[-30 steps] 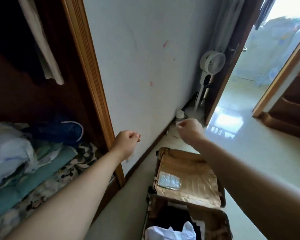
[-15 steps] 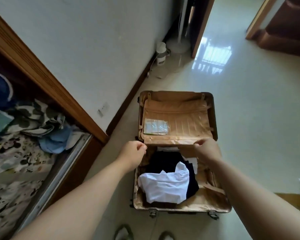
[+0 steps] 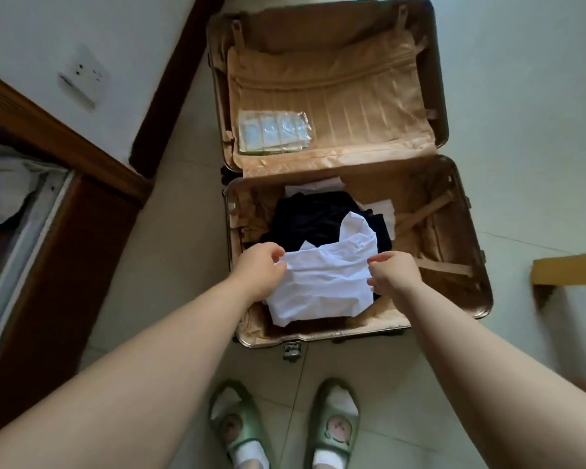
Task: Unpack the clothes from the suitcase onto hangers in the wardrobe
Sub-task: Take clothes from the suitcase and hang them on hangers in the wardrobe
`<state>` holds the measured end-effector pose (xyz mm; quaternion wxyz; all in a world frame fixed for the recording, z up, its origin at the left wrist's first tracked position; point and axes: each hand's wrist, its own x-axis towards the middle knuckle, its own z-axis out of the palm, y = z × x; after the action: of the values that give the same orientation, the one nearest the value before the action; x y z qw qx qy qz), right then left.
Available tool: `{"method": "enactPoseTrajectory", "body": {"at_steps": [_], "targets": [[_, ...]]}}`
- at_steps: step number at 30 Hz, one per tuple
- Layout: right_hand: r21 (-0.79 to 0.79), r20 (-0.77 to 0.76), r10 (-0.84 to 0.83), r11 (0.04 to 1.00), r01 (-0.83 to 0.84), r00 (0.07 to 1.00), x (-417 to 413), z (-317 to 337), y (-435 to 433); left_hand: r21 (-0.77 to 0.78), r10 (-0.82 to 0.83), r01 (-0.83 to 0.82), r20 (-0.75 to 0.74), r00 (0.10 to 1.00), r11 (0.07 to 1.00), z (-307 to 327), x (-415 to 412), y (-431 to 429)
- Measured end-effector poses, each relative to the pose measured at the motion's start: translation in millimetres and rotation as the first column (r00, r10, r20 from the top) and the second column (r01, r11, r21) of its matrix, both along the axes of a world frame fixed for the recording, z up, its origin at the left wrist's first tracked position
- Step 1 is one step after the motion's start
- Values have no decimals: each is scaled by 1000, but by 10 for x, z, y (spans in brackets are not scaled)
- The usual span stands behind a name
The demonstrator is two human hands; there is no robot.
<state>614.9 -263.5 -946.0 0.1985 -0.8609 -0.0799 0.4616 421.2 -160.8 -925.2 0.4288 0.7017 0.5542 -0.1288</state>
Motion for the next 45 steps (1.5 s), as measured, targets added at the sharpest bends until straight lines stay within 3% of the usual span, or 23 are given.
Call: {"method": "enactPoseTrajectory", "body": {"at_steps": [8,15,18,22,24,28,31,33,34,35,36,37,38,39,41,45], "targets": [[-17,-211,-249,968,251,945,-147,-953,-110,13,-202,207,-172,964,978,-1222,150,11],[-34,-372,-341,935,354,863,-304,-1211,-211,23,-353,373,-274,894,927,-1568,247,-202],[-62,-392,-310,948,312,866,-322,-1238,-194,-53,-408,405,-185,894,913,-1568,214,-302],[-81,-453,-266,963,258,851,-299,-1119,-130,-129,-347,376,202,916,918,-1356,206,-429],[-73,-461,-288,955,288,839,-303,-1034,-77,-204,-303,372,302,904,905,-1175,190,-475],[-153,-339,-335,942,300,879,-329,-890,-5,-295,-232,342,352,907,892,-821,98,-502],[-90,-379,-294,955,281,877,-364,-694,20,-294,-201,301,326,924,907,-551,-6,-500],[-25,-462,-253,962,273,850,-420,-458,61,-439,55,103,333,941,893,-351,-90,-494],[-2,-496,-218,968,250,840,-452,-315,105,-557,303,-60,354,885,828,-244,-114,-491],[9,-517,-193,973,231,834,-493,-196,150,-676,569,-224,342,748,702,-135,-115,-492],[13,-531,-170,978,209,830,-541,-56,199,-774,785,-341,304,539,534,-27,-116,-484],[19,-543,-144,983,184,827,-600,106,268,-824,907,-415,257,333,386,114,-118,-448],[30,-557,-116,987,160,822,-653,235,329,-833,954,-468,228,197,296,215,-125,-407],[44,-561,-81,991,127,824,-695,378,400,-824,970,-512,207,129,244,357,-139,-353],[83,-573,-9,994,69,819,-745,693,554,-805,972,-546,214,96,231,605,-187,-229],[177,-601,75,983,41,796,-742,1385,838,-718,959,-637,232,162,281,1144,-364,-9]]}}
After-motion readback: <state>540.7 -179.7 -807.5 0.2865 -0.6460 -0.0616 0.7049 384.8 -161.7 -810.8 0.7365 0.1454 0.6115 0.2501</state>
